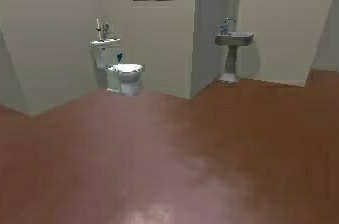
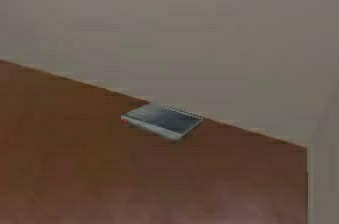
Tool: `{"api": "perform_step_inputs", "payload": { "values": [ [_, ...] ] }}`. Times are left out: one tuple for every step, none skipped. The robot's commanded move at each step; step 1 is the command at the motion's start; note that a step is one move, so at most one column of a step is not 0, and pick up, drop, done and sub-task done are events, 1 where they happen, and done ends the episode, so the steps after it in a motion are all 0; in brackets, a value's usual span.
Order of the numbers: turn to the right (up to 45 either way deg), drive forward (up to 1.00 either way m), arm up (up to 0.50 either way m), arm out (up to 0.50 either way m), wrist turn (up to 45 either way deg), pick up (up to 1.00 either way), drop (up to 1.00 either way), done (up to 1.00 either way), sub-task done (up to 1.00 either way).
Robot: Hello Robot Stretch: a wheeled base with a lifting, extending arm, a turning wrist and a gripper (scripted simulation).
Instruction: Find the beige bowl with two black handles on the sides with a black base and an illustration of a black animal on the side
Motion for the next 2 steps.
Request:
{"api": "perform_step_inputs", "payload": {
  "values": [
    [-15.0,0.0,0.0,0.0,0.0,0.0,0.0,0.0,0.0],
    [0.0,0.1,0.0,0.0,0.0,0.0,0.0,0.0,0.0]
  ]
}}
